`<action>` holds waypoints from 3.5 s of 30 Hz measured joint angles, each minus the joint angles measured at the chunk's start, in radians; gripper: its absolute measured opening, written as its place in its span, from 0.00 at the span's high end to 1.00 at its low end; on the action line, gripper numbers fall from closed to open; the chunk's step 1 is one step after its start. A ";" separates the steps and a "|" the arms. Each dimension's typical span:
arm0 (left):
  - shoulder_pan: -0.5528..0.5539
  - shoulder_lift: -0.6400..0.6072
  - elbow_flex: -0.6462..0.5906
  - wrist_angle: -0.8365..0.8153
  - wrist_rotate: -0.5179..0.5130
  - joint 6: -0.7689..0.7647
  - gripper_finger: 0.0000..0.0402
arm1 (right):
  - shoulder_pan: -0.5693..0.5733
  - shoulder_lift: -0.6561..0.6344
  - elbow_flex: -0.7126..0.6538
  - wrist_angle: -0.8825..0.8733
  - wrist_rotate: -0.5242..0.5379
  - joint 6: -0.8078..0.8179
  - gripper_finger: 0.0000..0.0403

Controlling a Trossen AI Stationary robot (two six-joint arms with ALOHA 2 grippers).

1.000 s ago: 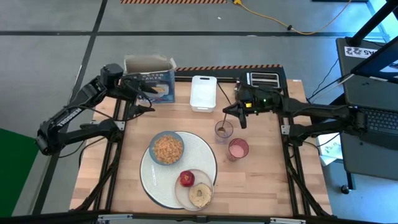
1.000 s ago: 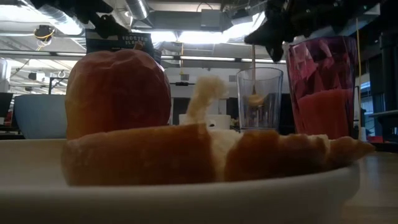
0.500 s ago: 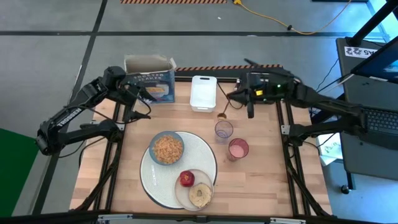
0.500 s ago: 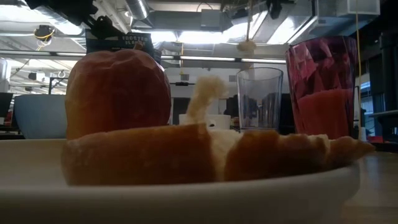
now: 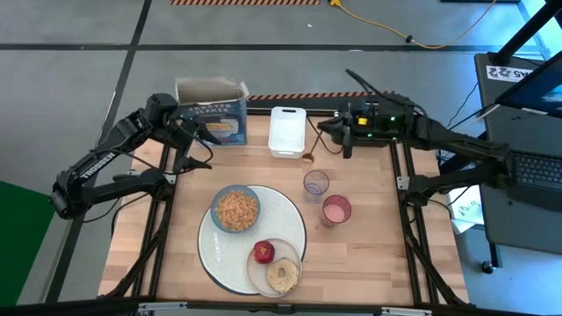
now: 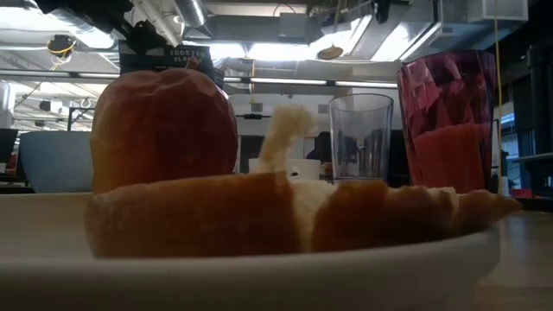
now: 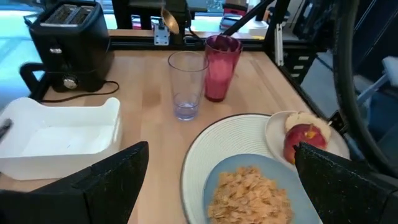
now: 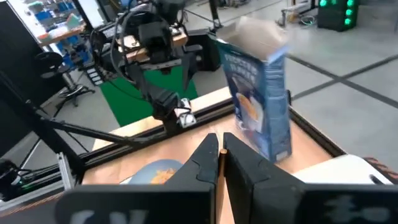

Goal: Arrange a breakfast setting
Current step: Put the spoon to the white table mat

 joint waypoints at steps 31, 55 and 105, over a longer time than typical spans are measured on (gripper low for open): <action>-0.031 -0.026 0.000 -0.006 0.074 -0.067 0.03 | 0.052 0.321 -0.001 0.241 -0.200 0.261 0.97; -0.031 -0.026 0.000 -0.188 0.118 0.012 0.03 | 0.053 0.452 -0.001 0.278 -0.296 0.362 0.97; -0.625 0.323 0.270 -0.063 -0.619 -0.116 0.03 | 0.131 0.760 -0.003 0.503 -0.213 0.629 0.97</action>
